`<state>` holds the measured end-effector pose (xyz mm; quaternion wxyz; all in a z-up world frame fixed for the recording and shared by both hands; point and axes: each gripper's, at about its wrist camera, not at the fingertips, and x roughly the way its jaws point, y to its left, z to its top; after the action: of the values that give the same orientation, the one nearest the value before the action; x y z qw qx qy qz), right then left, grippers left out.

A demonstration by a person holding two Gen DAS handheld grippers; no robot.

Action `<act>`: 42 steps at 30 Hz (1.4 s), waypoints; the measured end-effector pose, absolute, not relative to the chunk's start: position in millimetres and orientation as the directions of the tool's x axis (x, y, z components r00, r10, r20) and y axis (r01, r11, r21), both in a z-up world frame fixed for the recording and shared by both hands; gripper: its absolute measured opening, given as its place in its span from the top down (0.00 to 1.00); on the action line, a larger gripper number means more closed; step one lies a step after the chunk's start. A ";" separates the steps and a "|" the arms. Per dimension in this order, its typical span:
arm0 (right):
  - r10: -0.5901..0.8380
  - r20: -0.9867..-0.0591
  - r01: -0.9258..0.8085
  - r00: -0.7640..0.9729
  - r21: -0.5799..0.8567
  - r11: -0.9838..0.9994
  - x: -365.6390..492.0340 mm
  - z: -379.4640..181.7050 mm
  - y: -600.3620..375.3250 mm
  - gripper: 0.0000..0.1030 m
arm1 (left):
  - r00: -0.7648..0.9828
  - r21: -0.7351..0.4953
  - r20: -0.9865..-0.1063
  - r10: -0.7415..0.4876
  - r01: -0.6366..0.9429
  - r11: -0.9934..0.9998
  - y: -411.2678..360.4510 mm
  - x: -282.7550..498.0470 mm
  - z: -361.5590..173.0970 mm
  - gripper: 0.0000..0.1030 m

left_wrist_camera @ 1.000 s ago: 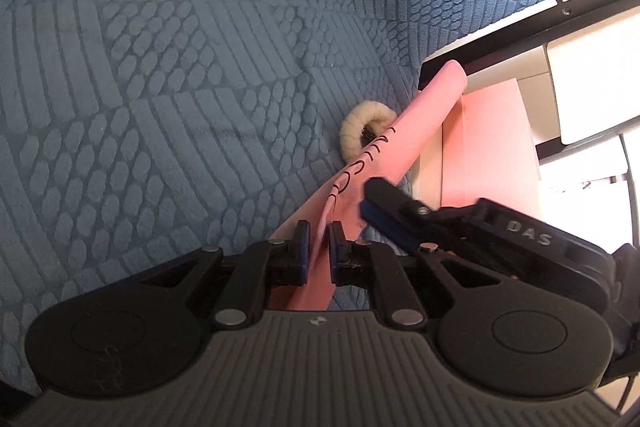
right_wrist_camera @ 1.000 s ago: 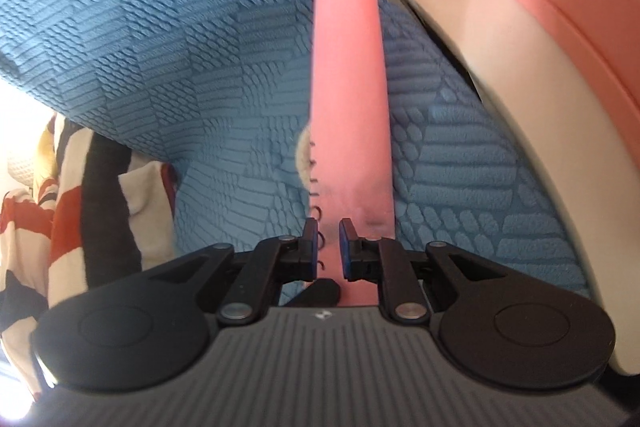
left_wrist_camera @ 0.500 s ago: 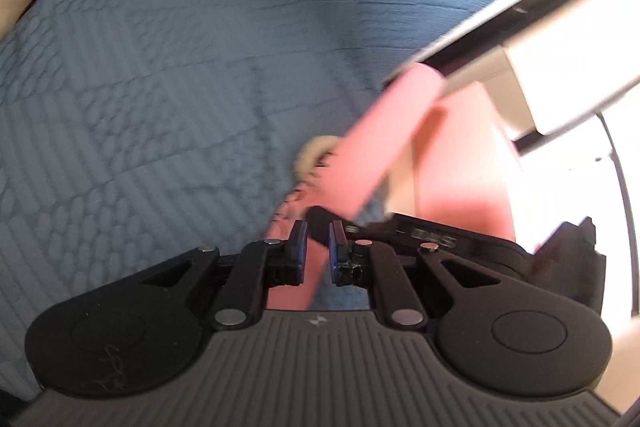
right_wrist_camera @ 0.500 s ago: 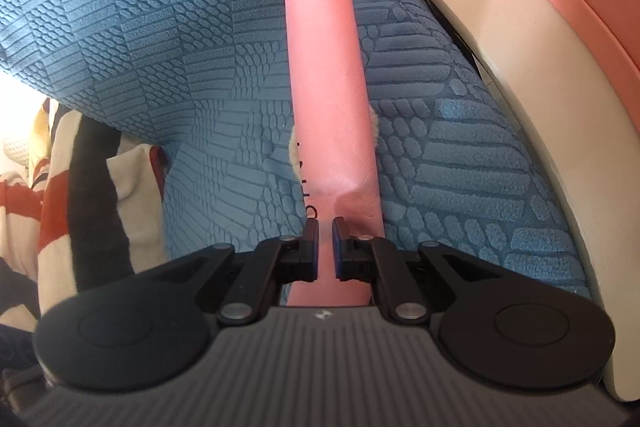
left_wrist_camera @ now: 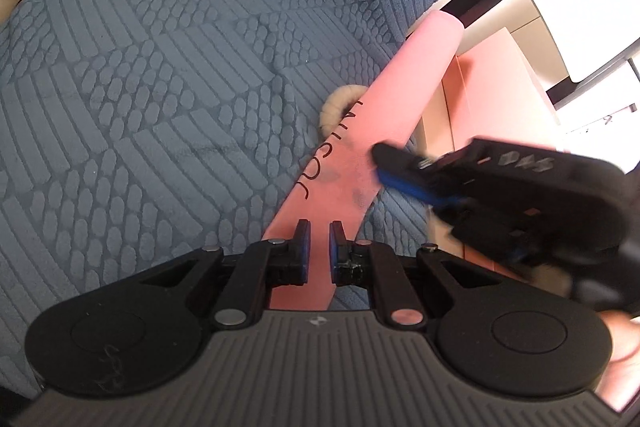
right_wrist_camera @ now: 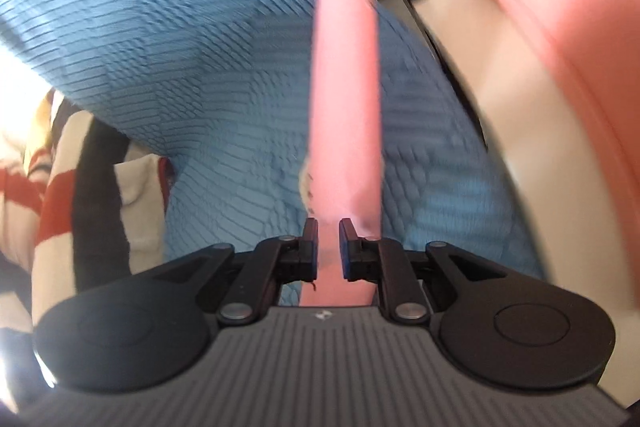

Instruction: Organize objects

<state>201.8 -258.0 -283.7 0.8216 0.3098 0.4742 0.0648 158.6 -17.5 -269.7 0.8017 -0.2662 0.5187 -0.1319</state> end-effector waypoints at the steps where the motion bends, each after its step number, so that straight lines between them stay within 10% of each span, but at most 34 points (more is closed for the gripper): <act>1: 0.405 -0.733 0.164 0.547 0.568 0.807 202.7 -276.8 -259.6 0.85 | 0.427 -0.560 -0.763 -0.485 -0.064 0.826 -18.2 159.2 -270.2 0.88; 3: 0.411 -0.720 0.132 0.560 0.567 0.813 206.8 -266.4 -264.8 0.81 | 0.429 -0.552 -0.766 -0.478 -0.061 0.831 -19.8 158.4 -269.9 0.88; 6: 0.386 -0.713 0.145 0.586 0.560 0.815 213.0 -259.9 -279.2 0.47 | 0.426 -0.556 -0.766 -0.481 -0.064 0.829 -20.6 158.4 -270.1 0.88; 27: 0.303 -0.728 0.173 0.614 0.500 0.849 270.5 -281.8 -290.3 0.47 | 0.429 -0.573 -0.758 -0.492 -0.077 0.816 -19.2 158.5 -271.5 0.88; 42: 0.553 -0.626 0.176 0.550 0.734 0.656 282.9 -318.3 -300.7 0.45 | 0.434 -0.569 -0.756 -0.489 -0.068 0.819 -20.6 161.1 -274.3 0.88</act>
<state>282.9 -300.7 -318.3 0.7858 0.3969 0.4589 0.1198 161.1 -20.6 -274.3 0.8024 -0.2703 0.5156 -0.1313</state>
